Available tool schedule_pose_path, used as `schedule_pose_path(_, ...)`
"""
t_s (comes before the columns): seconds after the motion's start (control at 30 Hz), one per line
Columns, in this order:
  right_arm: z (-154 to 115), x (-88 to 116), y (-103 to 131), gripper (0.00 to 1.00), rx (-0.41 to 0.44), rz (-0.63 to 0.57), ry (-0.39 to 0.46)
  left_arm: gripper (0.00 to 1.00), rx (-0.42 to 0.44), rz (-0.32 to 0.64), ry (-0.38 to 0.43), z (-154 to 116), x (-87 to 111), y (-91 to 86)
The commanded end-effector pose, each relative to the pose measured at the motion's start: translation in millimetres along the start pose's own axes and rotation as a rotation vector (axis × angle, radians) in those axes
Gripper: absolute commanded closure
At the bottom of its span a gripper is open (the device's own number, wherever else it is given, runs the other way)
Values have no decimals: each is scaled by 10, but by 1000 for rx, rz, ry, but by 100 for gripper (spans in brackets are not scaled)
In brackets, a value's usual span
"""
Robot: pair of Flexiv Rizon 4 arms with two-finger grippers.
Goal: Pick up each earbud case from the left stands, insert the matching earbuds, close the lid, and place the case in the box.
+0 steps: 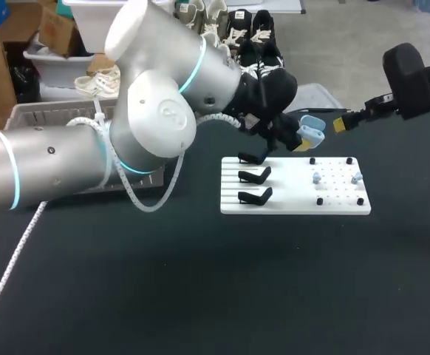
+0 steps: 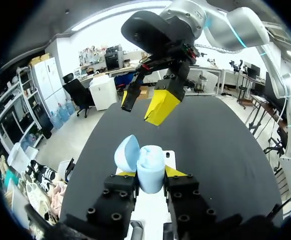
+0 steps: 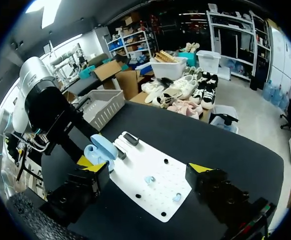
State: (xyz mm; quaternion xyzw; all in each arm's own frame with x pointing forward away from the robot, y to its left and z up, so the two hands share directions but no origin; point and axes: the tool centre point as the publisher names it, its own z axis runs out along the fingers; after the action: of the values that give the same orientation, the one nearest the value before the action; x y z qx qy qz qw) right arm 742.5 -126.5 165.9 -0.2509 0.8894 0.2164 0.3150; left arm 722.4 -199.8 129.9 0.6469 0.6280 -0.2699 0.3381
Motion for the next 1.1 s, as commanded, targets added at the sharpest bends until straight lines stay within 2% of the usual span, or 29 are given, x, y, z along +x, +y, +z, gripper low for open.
schedule_pose_path(0.03, -184, 53, 92, 0, 224, -33, 40, 100, -21, 46, -222, -152, 30, -149)
schedule_pose_path(0.23, -324, 194, 53, 0, 220, 8, 5, 100, 12, -33, -371, -235, 7, -60)
schedule_pose_path(0.4, -382, 344, 26, 0, 252, 61, -11, 100, 34, -32, -444, -301, 9, -49)
schedule_pose_path(0.7, -391, 495, -50, 0, 263, 118, 28, 100, 32, -40, -515, -330, 39, -14)
schedule_pose_path(1.1, -355, 498, -72, 0, 262, 130, 45, 100, 40, -47, -509, -406, 148, -93)
